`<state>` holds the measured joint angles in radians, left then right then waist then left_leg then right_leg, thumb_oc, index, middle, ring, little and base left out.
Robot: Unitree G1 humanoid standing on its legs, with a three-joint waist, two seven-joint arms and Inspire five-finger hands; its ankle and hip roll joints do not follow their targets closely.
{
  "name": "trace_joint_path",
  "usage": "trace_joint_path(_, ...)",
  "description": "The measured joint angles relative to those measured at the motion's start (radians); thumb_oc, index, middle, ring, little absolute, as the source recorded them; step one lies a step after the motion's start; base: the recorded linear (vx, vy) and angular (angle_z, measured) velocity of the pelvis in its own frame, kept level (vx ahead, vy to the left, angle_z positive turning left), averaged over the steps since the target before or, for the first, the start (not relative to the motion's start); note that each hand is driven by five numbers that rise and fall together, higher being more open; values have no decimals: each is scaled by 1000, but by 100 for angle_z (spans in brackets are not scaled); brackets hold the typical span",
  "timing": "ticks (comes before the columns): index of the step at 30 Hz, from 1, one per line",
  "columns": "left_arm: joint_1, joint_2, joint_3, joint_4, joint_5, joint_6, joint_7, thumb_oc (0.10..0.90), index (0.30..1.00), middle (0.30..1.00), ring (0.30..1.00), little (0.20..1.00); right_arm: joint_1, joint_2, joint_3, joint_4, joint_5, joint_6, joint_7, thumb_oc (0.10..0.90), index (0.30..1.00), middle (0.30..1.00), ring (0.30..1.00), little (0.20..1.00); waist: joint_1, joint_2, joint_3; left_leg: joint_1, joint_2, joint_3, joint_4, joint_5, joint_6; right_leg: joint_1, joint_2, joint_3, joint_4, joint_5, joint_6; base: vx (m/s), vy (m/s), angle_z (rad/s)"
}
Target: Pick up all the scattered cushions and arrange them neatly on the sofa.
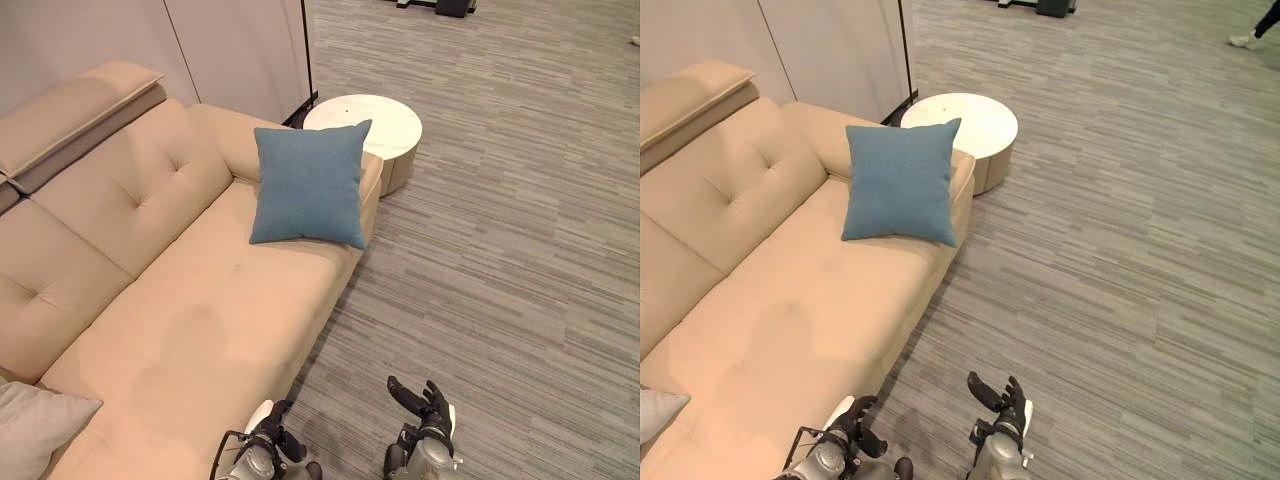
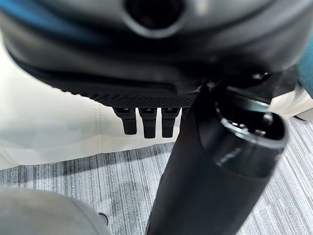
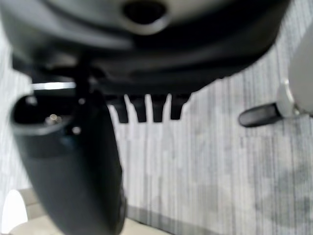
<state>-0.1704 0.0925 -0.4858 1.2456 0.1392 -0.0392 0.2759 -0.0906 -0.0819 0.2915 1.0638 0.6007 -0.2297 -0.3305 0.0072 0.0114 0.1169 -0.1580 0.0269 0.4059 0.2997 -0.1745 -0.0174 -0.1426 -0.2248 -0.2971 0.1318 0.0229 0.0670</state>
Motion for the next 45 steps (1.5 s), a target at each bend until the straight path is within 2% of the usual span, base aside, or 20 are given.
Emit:
trace_joint_path(1, -5, -6, 22, 17, 14, 27, -1, 800, 900, 900, 900, 900, 11, -25, 8, 36, -23, 52, 82, 800, 900, 900, 900, 900, -20, 10, -20, 26, 34, 135, -72, 20, 83, 10, 2, -102, 2, -13, 9, -63, -294, 80)
trace_joint_path(3, 18, 28, 64, 9, 11, 62, 1, 800, 900, 900, 900, 900, 4, -20, 14, 139, -77, 116, 142, 800, 900, 900, 900, 900, 10, -1, -49, 60, 39, 186, -141, 58, 68, -14, -26, -197, 145, -134, -17, -36, -125, -22)
trace_joint_path(5, 36, 84, 21, 31, 65, 67, -4, 800, 900, 900, 900, 900, 19, -13, 5, 147, -79, 114, 155, 800, 900, 900, 900, 900, 3, -13, -60, 96, 31, 207, -171, 80, 71, 30, -23, -222, 150, -164, -4, -44, -163, -47)
trace_joint_path(10, 39, 95, -47, 50, 219, 112, 2, 800, 900, 900, 900, 900, 59, -78, -74, 141, 21, 110, 154, 800, 900, 900, 900, 900, -52, 24, -88, 159, 48, 212, -221, 119, 61, 209, 85, -266, -148, -33, 1, 0, -142, -3)
trace_joint_path(14, 31, 53, -16, 42, 170, 86, -8, 800, 900, 900, 900, 900, 78, -108, -106, 147, 59, 107, 138, 800, 900, 900, 900, 900, -59, 30, -89, 154, 95, 234, -113, 122, 59, 248, 115, -224, -203, -24, -27, 55, -220, -34)
trace_joint_path(16, 33, 61, -22, 27, 145, 72, -7, 800, 900, 900, 900, 900, 83, -96, -96, 147, 60, 106, 118, 800, 900, 900, 900, 900, -44, -10, -70, 125, 127, 178, 29, 121, 59, 282, 109, -171, -223, -22, -49, 120, -119, -67)
trace_joint_path(17, 38, 61, -22, 21, 133, 58, -9, 800, 900, 900, 900, 900, 81, -92, -79, 146, 57, 107, 105, 800, 900, 900, 900, 900, -28, -21, -65, 103, 111, 60, 43, 99, 17, 285, 110, -131, -225, -43, -76, 189, -122, -75)
trace_joint_path(20, 18, 53, -32, 12, 131, 30, -12, 800, 900, 900, 900, 900, 71, -103, -62, 146, 54, 108, 74, 800, 900, 900, 900, 900, -19, -30, -50, 41, 60, -132, -146, 145, -68, 300, 118, -79, -231, -58, -85, 252, -76, -53)
trace_joint_path(23, 8, 50, -24, 37, 136, 23, -28, 800, 900, 900, 900, 900, 67, -86, -41, 146, 54, 105, 60, 800, 900, 900, 900, 900, -18, -20, -41, -11, 56, -104, -308, 237, -96, 324, 135, -48, -232, -83, -78, 296, -36, -42)
trace_joint_path(24, 2, 52, -22, 48, 138, 22, -30, 800, 900, 900, 900, 900, 66, -80, -11, 146, 55, 106, 45, 800, 900, 900, 900, 900, -10, -16, -38, -32, 27, -126, -399, 272, -134, 338, 136, -12, -232, -101, -63, 318, 18, -63)
trace_joint_path(27, -4, 60, -10, 73, 138, 26, -40, 800, 900, 900, 900, 900, 71, -78, 27, 149, 54, 110, 41, 800, 900, 900, 900, 900, 39, 25, -35, -62, 43, -137, -373, 262, -142, 370, 137, 76, -233, -132, -15, 299, 76, -115)
trace_joint_path(28, 11, 68, 0, 80, 137, 33, -44, 800, 900, 900, 900, 900, 72, -86, 48, 151, 47, 112, 39, 800, 900, 900, 900, 900, 51, 32, -49, -62, 40, -143, -346, 295, -91, 382, 130, 110, -233, -149, 13, 196, 66, -116)
trace_joint_path(30, 21, 97, 3, 79, 136, 46, -44, 800, 900, 900, 900, 900, 73, -57, 57, 161, 33, 111, 36, 800, 900, 900, 900, 900, 81, -6, -59, -52, -2, -179, -344, 299, -78, 360, 90, 109, -213, -166, 27, 380, 84, -93)
trace_joint_path(32, 30, 130, -9, 78, 136, 58, -46, 800, 900, 900, 900, 900, 54, -15, 64, 174, 28, 110, 40, 800, 900, 900, 900, 900, 96, -31, -55, -35, -44, -255, -335, 360, 29, 360, 120, 99, -212, -173, 24, 363, 133, -41)
trace_joint_path(34, 10, 124, -23, 72, 134, 76, -46, 800, 900, 900, 900, 900, 33, 12, 55, 207, 9, 120, 43, 800, 900, 900, 900, 900, 93, -83, -55, -35, -123, -272, -295, 298, 90, 399, 71, 67, -195, -180, 30, 402, 249, 47)
trace_joint_path(37, -3, 101, -26, 26, 69, 72, -18, 800, 900, 900, 900, 900, -30, 13, 51, 222, -14, 135, 56, 800, 900, 900, 900, 900, 150, -25, -21, 36, -88, -257, -302, 277, 119, 262, 23, -47, 208, -212, 74, 327, 256, -8)
trace_joint_path(39, -6, 100, -58, 17, 58, 72, -2, 800, 900, 900, 900, 900, -45, 22, 45, 184, -36, 131, 74, 800, 900, 900, 900, 900, 141, -24, -6, 120, -100, -262, -339, 243, 139, 189, -104, -225, 521, -178, 96, 408, 144, -6)
trace_joint_path(40, -6, 94, -65, 15, 64, 67, 3, 800, 900, 900, 900, 900, -43, 19, 49, 173, -42, 119, 86, 800, 900, 900, 900, 900, 133, -23, -7, 167, -107, -280, -360, 232, 153, 182, -143, -280, 572, -194, 89, 326, 10, 21)
trace_joint_path(42, -14, 87, -85, 8, 70, 59, 18, 800, 900, 900, 900, 900, -47, 3, 44, 151, -47, 111, 98, 800, 900, 900, 900, 900, 118, -12, -4, 186, -109, -300, -373, 236, 148, 150, -149, -276, 550, -211, 107, 212, -35, 41)
trace_joint_path(45, -50, 66, -103, 9, 102, 58, 20, 800, 900, 900, 900, 900, -54, -21, 42, 146, -89, 109, 96, 800, 900, 900, 900, 900, 107, -8, 6, 209, -108, -326, -373, 225, 142, 79, -148, -273, 392, -210, 92, 189, -114, 35)
